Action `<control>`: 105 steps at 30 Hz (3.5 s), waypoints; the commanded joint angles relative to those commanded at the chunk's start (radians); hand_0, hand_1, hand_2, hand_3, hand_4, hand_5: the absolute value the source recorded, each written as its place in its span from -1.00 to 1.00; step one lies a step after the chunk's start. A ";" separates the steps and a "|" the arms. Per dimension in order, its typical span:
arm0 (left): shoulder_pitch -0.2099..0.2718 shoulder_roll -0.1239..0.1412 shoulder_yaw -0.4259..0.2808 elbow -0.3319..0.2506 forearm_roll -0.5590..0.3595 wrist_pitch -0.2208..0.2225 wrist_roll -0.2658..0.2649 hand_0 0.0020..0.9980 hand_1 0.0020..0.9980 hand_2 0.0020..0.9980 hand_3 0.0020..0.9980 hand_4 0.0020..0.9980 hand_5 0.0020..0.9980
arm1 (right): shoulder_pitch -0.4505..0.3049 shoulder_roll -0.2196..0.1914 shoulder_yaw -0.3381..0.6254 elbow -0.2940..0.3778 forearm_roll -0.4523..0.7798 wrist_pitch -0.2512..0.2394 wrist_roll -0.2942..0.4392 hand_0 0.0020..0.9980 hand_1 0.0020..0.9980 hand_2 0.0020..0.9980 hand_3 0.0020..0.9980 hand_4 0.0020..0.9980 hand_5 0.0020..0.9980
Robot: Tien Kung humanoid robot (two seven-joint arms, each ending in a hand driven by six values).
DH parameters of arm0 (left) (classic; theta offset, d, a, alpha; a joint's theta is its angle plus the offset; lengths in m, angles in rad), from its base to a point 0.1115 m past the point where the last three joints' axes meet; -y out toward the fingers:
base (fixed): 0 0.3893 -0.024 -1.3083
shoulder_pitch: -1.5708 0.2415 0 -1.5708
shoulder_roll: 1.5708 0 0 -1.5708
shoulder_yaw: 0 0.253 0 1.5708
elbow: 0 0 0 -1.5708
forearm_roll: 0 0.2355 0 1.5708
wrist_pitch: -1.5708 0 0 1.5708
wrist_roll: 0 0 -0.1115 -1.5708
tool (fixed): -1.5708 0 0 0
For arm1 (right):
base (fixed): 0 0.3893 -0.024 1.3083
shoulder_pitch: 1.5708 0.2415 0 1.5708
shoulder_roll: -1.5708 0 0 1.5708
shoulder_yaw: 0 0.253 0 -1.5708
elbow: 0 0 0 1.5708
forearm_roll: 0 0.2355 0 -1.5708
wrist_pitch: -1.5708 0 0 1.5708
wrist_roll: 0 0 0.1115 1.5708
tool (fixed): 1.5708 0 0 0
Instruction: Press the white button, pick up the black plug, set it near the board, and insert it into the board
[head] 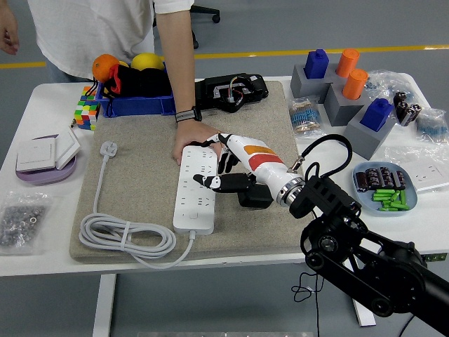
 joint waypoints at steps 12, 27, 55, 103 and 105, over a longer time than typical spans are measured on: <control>-0.003 -0.005 0.006 0.000 -0.005 -0.001 -0.001 0.25 0.26 0.27 0.39 0.12 -0.21 | -0.081 -0.037 0.031 -0.123 0.043 -0.006 0.124 0.93 0.88 0.92 1.00 1.00 -0.38; 0.000 -0.003 0.003 0.000 0.006 -0.003 0.001 0.25 0.26 0.27 0.39 0.12 -0.21 | -0.128 -0.046 0.090 -0.184 0.087 -0.054 0.242 0.74 0.70 0.68 0.70 1.00 -0.70; -0.001 -0.007 0.007 0.000 0.003 -0.003 -0.001 0.25 0.26 0.27 0.39 0.12 -0.22 | -0.145 -0.042 0.080 -0.242 0.140 -0.064 0.291 0.57 0.49 0.46 0.04 0.94 -0.80; -0.005 -0.009 0.012 0.000 -0.009 0.000 -0.002 0.25 0.26 0.27 0.38 0.12 -0.22 | -0.127 -0.011 0.047 -0.315 0.183 -0.090 0.334 0.30 0.31 0.29 -0.05 0.77 -0.91; -0.005 -0.009 0.011 0.000 -0.008 0.000 -0.002 0.25 0.26 0.27 0.38 0.12 -0.22 | -0.126 -0.010 0.045 -0.315 0.184 -0.091 0.334 0.30 0.31 0.29 -0.05 0.77 -0.91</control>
